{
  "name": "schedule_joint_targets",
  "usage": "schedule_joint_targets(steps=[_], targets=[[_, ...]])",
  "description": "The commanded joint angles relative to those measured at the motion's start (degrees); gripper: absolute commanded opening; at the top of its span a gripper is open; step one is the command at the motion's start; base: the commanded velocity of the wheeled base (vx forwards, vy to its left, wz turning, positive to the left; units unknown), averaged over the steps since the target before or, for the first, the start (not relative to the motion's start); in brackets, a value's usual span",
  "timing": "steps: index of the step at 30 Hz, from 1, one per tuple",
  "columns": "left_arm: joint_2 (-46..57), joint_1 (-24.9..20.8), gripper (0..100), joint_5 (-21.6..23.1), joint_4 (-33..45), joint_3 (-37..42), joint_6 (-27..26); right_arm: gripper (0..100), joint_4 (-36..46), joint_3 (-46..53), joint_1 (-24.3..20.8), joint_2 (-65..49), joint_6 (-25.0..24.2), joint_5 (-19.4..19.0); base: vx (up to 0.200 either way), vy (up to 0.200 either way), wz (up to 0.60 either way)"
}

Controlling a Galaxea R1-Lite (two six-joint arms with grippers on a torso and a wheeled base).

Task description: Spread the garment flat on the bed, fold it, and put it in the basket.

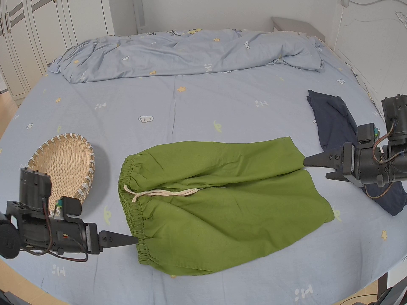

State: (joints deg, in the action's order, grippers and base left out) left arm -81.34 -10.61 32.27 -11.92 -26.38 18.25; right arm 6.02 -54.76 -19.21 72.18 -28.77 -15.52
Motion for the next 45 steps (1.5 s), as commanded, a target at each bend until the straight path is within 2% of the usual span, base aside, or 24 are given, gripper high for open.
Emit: schedule_joint_targets(steps=[1,10,21,30,36,45], targets=[[-15.26,0.76,100,2.36,-3.81,-2.10,-0.85,100,-0.92,3.96,2.86,-4.24,0.56,-2.15,0.000,0.000,0.00],[-21.41,0.76,100,2.36,-3.81,-10.18,-0.06,100,-0.92,4.14,2.86,-4.42,1.52,-1.97,0.000,0.000,0.00],[-24.92,0.76,100,2.36,-3.81,-14.23,-0.14,100,-0.92,4.22,2.69,-4.24,1.61,-1.97,0.000,0.000,0.00],[-24.57,-0.47,100,2.98,-3.90,-14.05,0.47,100,-0.92,4.22,2.69,-4.24,1.61,-1.97,0.000,0.000,0.00],[-20.97,-4.60,100,3.06,-3.90,-12.29,6.01,100,-1.19,4.75,2.78,-4.33,1.88,-1.88,0.000,0.000,0.00],[-18.33,-4.95,100,4.03,-3.90,-6.67,5.57,100,-1.19,4.84,2.78,-4.42,2.67,-1.71,0.000,0.000,0.00]])
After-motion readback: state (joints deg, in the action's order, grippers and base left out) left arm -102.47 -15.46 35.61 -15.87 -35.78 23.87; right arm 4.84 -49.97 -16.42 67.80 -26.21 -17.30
